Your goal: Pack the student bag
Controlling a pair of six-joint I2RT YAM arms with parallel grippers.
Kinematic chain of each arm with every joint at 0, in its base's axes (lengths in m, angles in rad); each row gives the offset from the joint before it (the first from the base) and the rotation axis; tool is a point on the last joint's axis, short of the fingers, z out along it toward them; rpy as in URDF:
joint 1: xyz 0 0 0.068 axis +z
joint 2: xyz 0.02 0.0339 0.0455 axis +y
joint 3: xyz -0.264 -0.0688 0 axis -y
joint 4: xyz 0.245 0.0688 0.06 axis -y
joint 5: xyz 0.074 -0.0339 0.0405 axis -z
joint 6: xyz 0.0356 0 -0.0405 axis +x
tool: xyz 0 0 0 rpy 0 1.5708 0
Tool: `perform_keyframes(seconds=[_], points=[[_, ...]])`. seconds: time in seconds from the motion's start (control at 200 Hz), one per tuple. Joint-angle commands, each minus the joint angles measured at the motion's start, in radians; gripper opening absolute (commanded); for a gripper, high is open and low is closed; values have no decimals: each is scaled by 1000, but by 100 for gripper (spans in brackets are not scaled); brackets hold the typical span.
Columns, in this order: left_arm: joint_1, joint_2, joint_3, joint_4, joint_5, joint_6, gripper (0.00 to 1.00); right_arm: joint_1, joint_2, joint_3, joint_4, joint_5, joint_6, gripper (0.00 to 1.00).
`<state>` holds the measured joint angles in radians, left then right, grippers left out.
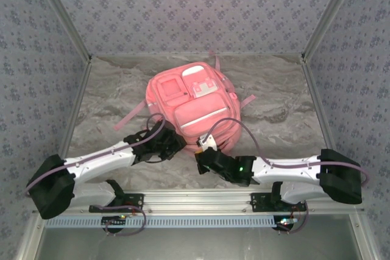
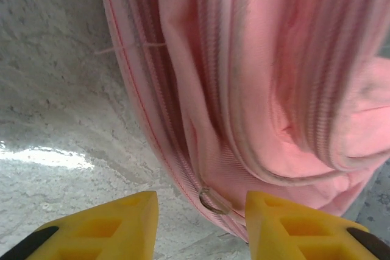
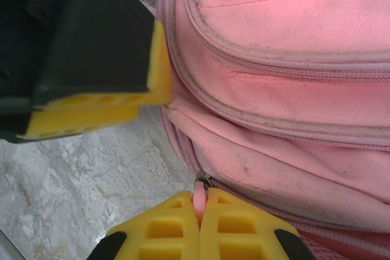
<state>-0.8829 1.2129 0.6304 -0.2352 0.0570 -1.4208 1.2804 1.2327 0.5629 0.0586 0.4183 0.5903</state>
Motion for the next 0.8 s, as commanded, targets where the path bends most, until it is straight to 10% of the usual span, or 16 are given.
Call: perform_keyframes(seconds=[0.0,0.575,0.794], points=[[-13,25,48,42,9,-32,41,-4,-34,-15,40,14,23,0],[-13,127,121,65,-6,-7,37,-6,-10,-40,98,16,31,0],[-12,135,96,105,-18,6,7,-6,-17,-34,36,52,25,0]])
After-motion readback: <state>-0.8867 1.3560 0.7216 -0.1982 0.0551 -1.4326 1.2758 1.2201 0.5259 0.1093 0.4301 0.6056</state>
